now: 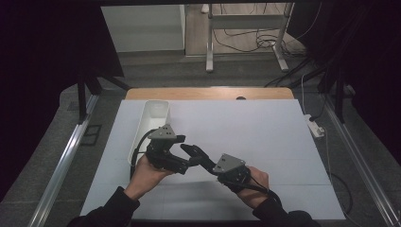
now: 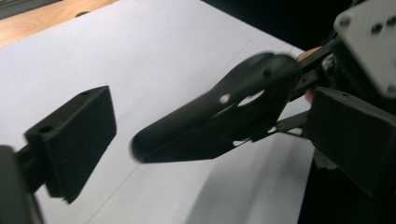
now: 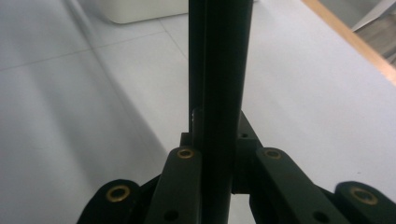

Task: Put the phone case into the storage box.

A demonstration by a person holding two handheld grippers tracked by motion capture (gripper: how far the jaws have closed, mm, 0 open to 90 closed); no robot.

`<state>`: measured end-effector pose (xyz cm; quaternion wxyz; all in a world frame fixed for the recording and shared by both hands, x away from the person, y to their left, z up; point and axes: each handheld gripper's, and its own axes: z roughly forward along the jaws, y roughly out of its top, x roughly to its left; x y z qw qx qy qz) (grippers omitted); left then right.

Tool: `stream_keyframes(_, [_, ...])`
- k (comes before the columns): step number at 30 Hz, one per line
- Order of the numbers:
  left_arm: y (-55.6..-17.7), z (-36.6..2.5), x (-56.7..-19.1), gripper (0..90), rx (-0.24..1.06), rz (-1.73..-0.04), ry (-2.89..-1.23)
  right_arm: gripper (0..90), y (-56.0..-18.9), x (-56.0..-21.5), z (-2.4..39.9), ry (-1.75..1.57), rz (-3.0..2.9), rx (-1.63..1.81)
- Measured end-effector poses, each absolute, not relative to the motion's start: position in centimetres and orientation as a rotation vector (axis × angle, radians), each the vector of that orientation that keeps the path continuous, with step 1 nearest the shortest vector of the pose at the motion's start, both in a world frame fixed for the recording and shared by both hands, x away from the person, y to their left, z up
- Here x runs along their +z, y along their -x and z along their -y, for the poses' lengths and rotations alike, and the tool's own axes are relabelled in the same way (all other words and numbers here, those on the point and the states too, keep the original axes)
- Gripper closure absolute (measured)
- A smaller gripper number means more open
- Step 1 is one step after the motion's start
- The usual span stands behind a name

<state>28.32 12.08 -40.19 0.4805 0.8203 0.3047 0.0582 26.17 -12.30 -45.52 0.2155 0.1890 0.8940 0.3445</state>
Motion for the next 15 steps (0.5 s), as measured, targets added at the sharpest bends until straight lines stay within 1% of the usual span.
stream_keyframes(3, [-28.4, -12.5, -40.1, 0.4, 0.141, -0.734, -2.003, 84.2, -26.4, -45.5, 12.6, -0.550, -2.508, 0.990])
stream_keyframes(6, [-28.4, -13.1, -40.0, 0.0, 0.169, -0.723, -2.014, 84.1, -26.7, -45.3, 13.1, -0.580, -2.545, 1.051])
stream_keyframes(15, [-28.4, -14.5, -39.7, 0.0, 0.181, -0.684, -1.991, 84.1, -27.2, -44.9, 14.7, -0.658, -2.586, 1.314])
